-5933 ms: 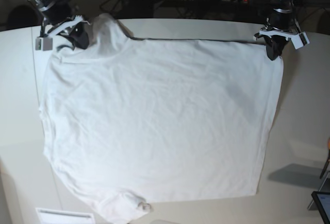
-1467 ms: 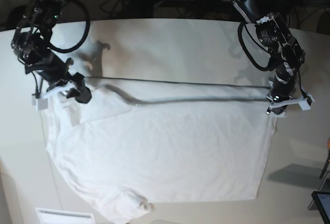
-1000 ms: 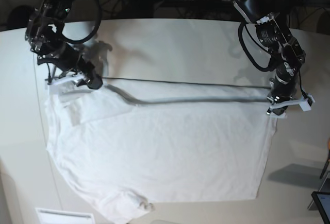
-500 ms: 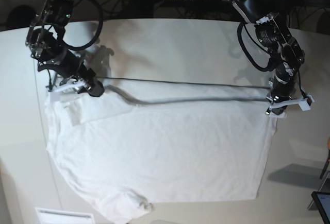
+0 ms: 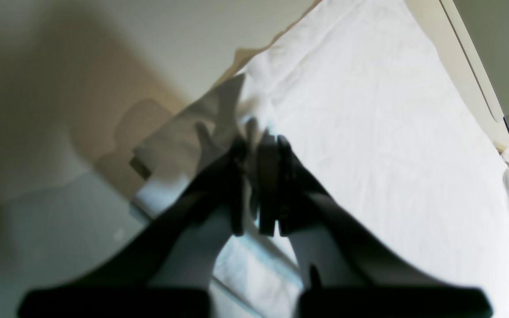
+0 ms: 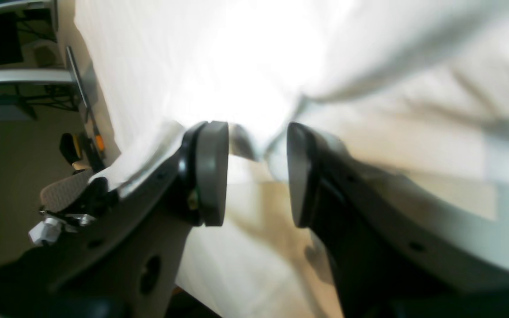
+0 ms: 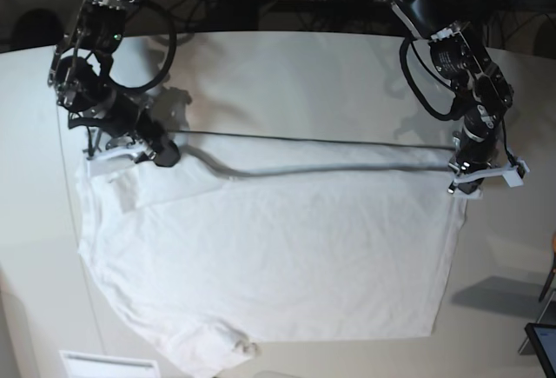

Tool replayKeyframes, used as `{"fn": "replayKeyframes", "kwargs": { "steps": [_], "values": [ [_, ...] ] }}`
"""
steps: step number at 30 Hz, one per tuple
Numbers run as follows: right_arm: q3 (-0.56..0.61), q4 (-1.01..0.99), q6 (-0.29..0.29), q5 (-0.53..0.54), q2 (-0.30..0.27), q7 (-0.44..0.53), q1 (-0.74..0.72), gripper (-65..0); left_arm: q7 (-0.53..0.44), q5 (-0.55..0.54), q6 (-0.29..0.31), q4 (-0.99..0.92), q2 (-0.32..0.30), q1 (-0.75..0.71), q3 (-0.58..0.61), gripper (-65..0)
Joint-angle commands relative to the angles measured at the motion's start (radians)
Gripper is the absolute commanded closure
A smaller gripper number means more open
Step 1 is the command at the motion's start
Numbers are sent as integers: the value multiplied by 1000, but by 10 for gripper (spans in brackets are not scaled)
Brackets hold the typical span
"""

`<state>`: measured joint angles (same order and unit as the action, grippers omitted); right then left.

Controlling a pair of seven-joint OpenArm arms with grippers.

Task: Fold the T-shirt properly
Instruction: 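Slide the right gripper along the shirt toward the hem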

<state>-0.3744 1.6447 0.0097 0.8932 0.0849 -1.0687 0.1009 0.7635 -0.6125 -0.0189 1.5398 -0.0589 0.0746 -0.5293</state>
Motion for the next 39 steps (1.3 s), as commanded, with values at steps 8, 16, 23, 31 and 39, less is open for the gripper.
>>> {"fn": "replayKeyframes", "kwargs": {
  "steps": [8, 16, 23, 31, 39],
  "values": [
    [21, 13, -7, 25, 9, 2, -33, -128, -20, -8, 14, 17, -12, 17, -1, 0],
    [124, 13, -4, 25, 8, 12, -56, -1, -20, -10, 14, 21, -12, 17, -1, 0],
    [150, -18, 0, 22, 0, 9, -129, -1, -19, -10, 14, 24, -12, 17, -1, 0],
    [151, -94, 0, 20, -29, 3, -203, -1, -19, -10, 14, 24, -12, 17, -1, 0],
    [153, -143, 0, 20, -56, -28, -278, -1, -17, -10, 14, 24, -12, 17, -1, 0]
  ]
}}
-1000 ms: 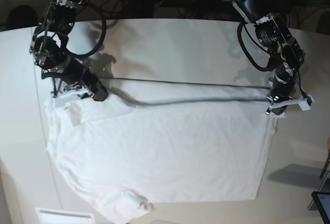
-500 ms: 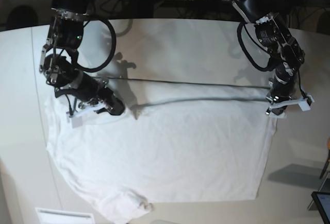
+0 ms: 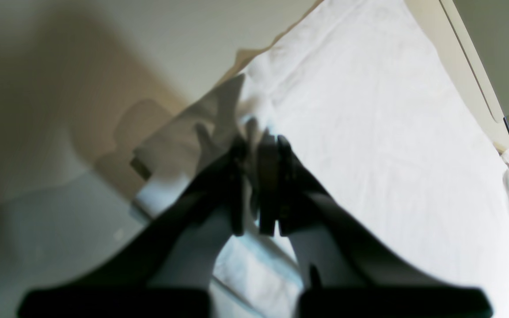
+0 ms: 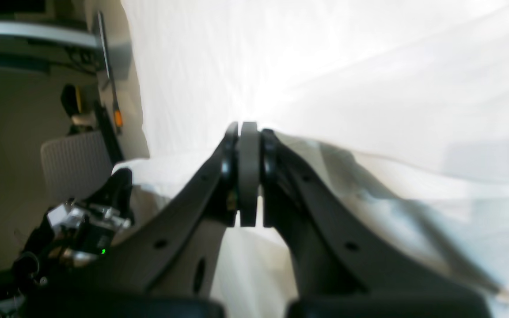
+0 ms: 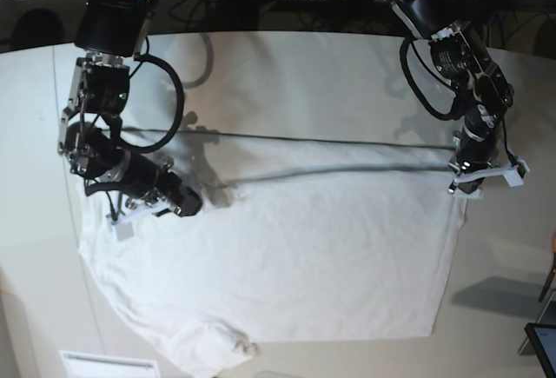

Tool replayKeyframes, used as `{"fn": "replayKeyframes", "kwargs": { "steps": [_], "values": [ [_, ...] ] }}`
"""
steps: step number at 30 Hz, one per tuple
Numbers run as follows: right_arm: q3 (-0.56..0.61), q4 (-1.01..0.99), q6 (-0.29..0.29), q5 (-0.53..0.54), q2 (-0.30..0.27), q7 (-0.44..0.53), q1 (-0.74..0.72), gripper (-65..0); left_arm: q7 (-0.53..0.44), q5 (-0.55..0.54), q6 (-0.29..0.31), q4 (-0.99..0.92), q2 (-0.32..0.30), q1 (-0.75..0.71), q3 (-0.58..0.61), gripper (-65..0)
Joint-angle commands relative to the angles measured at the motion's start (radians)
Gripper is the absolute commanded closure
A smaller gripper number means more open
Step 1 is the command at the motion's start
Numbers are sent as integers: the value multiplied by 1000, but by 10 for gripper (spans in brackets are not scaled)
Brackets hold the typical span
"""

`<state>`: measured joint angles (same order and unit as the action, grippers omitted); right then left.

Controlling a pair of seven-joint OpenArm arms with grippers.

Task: Fold the T-shirt properly
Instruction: 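Slide the right gripper along the shirt toward the hem, then open the left gripper and raise it off the shirt edge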

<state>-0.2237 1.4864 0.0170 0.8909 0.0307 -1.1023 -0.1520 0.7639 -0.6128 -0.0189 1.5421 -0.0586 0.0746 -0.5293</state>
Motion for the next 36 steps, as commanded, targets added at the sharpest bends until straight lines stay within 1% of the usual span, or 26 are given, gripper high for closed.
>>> {"fn": "replayKeyframes", "kwargs": {
  "steps": [1, 6, 11, 16, 32, 36],
  "values": [
    [2, 12, -7, 23, -2, 3, -27, -1, -17, -9, 14, 22, -13, 17, -1, 0],
    [7, 1, -7, 23, -2, 0, -64, -1, -17, -9, 14, 22, -13, 18, -1, 0],
    [77, -26, -7, 21, -5, -5, -102, -1, -17, -9, 14, 22, -13, 18, -1, 0],
    [106, -48, -7, 21, -4, -3, -131, -1, -17, -9, 14, 24, -13, 18, -1, 0],
    [108, -137, -7, 20, -4, -3, -206, -1, -14, -9, 14, 21, -11, 38, -1, 0],
    [108, -158, -7, 20, -4, 3, -212, -1, -14, -11, 14, 13, 3, 50, -1, 0]
  ]
}}
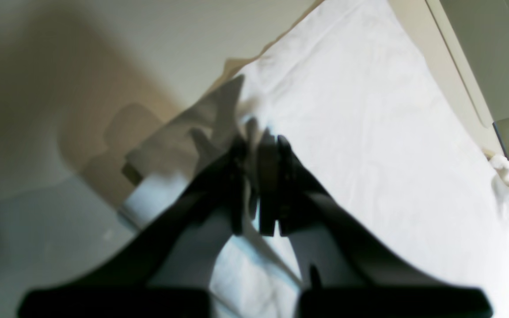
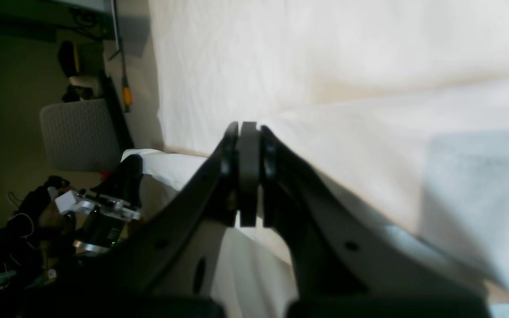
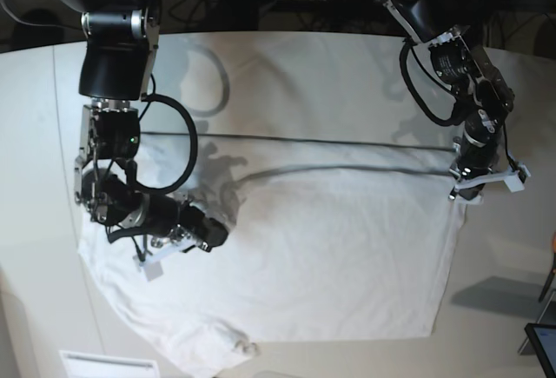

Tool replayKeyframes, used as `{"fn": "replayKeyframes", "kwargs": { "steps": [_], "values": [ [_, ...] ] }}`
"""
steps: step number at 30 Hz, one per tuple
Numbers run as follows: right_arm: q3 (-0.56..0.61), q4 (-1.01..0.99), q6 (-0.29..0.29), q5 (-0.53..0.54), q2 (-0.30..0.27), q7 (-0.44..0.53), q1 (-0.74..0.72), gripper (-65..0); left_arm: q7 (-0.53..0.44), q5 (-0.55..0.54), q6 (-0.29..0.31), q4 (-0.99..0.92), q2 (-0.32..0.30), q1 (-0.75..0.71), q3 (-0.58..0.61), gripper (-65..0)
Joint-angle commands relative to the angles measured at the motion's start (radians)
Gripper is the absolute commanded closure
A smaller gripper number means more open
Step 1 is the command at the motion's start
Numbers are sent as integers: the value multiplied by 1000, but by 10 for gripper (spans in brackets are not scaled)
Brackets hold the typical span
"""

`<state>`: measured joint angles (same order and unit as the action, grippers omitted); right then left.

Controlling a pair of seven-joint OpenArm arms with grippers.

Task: Fold the T-shirt properly
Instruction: 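Open the left gripper and raise it off the shirt edge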

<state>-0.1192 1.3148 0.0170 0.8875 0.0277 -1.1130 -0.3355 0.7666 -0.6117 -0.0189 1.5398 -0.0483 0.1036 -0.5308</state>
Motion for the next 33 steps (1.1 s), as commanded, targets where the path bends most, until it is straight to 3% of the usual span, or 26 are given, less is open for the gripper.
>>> {"fn": "replayKeyframes", "kwargs": {
  "steps": [1, 13, 16, 19, 23, 27, 33],
  "values": [
    [3, 12, -7, 23, -2, 21, -30, -1, -19, -12, 14, 15, -8, 23, 1, 0],
    [51, 12, -7, 23, -21, 35, -29, -1, -20, -12, 14, -26, 35, 86, -9, 0],
    [51, 12, -7, 23, -21, 35, -29, -1, -22, -12, 14, -28, 40, 95, -9, -67],
    [51, 12, -7, 23, -22, 35, -29, -1, -23, -12, 12, -28, 49, 107, -12, -183],
    [51, 12, -7, 23, -31, 35, -29, -1, -23, -12, 12, -28, 75, 110, -107, -282],
    [51, 12, -7, 23, -33, 35, -29, -1, -23, -12, 12, -63, 86, 143, -186, -319],
    [52, 10, -7, 23, -35, 89, -29, -1, -23, -10, 12, -108, 84, 170, -225, -314]
  ]
}}
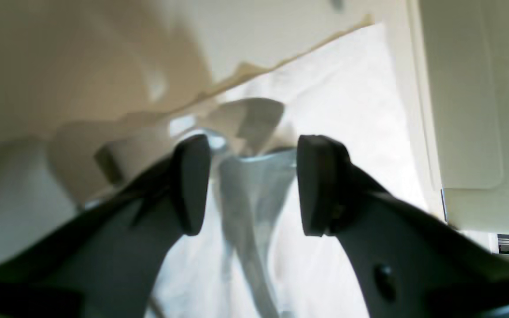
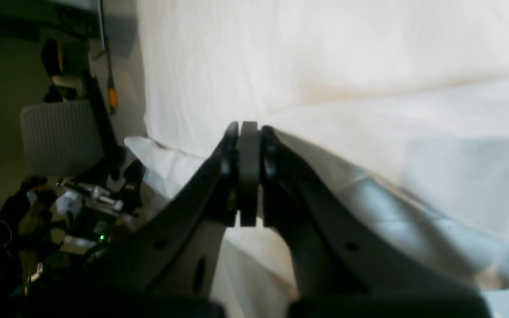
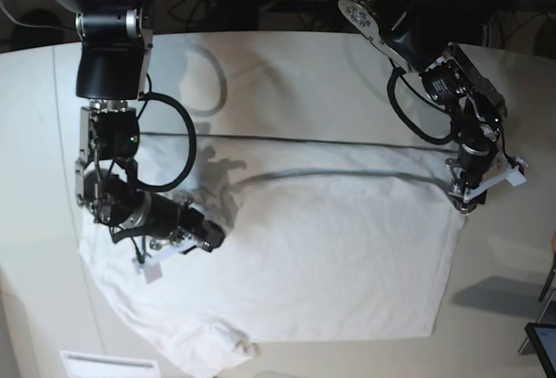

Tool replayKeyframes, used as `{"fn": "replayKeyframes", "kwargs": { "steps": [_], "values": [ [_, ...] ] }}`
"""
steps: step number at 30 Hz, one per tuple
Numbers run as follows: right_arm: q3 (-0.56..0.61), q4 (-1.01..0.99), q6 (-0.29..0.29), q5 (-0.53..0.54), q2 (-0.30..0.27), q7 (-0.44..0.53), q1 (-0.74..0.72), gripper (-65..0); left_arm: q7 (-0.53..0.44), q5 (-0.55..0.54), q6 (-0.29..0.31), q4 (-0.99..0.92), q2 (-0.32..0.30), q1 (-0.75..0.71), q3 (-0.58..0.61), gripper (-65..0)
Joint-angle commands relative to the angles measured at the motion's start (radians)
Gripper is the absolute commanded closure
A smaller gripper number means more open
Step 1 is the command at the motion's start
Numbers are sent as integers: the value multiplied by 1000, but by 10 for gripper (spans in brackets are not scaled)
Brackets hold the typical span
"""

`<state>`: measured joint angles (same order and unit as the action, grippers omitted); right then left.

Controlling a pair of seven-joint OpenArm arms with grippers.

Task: Fold the T-shirt properly
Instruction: 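Open the left gripper and raise it off the shirt edge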

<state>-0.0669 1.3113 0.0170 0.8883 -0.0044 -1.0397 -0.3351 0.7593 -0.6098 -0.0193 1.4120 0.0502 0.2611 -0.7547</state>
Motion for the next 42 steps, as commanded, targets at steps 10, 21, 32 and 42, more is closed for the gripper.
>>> {"fn": "replayKeyframes", "kwargs": {
  "steps": [10, 21, 32, 42],
  "values": [
    [60, -26, -9, 22, -3, 74, -49, -3, -10, -9, 12, 264, -68, -145, 137, -312],
    [209, -34, -9, 22, -64, 275, -49, -3, -13, -8, 15, 402, -169, -452, 195, -311],
    [213, -25, 84, 27, -107, 301, -19, -273, -16, -8, 15, 402, -226, -563, 188, -311],
    [218, 274, 18, -47, -182, 422, 189, -248, -16, -8, 15, 433, -221, -561, 197, -309]
  ]
}}
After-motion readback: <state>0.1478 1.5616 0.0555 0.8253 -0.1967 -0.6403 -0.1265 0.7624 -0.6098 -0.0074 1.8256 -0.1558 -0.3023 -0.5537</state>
